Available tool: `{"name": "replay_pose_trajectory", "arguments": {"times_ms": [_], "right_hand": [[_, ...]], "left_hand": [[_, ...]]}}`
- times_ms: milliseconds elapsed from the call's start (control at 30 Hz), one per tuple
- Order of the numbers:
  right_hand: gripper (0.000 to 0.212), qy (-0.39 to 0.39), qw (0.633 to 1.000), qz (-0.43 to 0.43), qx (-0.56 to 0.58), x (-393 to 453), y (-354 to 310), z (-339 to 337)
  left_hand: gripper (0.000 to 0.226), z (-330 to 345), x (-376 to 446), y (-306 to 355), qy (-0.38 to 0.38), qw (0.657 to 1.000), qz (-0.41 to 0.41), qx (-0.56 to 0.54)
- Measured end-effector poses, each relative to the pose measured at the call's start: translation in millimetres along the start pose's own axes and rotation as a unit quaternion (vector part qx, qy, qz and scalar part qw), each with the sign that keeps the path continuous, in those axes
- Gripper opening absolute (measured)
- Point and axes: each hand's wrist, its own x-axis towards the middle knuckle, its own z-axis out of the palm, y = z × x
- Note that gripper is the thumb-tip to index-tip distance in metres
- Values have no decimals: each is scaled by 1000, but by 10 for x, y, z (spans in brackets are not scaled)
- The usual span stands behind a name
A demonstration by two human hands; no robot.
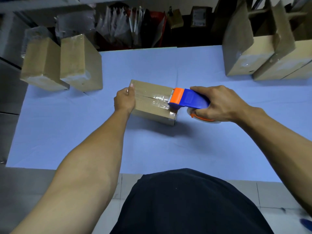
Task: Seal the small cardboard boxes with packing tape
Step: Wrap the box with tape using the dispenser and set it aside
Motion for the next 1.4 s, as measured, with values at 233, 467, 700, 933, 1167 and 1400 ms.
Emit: {"name": "replay_pose_trajectory", "arguments": {"times_ms": [233, 467, 700, 933, 1167, 1400], "right_hand": [[50, 25, 999, 2, 28, -103, 97, 196], [55, 27, 999, -5, 19, -118, 182, 273], [56, 35, 999, -7, 17, -112, 207, 276], [56, 41, 999, -15, 21, -119, 253, 298], [58, 36, 999, -20, 27, -124, 244, 291], [59, 9, 1000, 20, 12, -384, 574, 221]], "left_hand": [[52, 8, 27, -37, 1, 1000, 6, 10], [48, 11, -65, 15, 37, 987, 75, 135], [83, 207, -331, 169, -126, 789, 479, 363], [125, 280, -372, 254, -199, 686, 542, 444], [123, 426, -475, 211, -181, 710, 531, 426], [118, 428, -465, 225, -164, 696, 539, 445]]}}
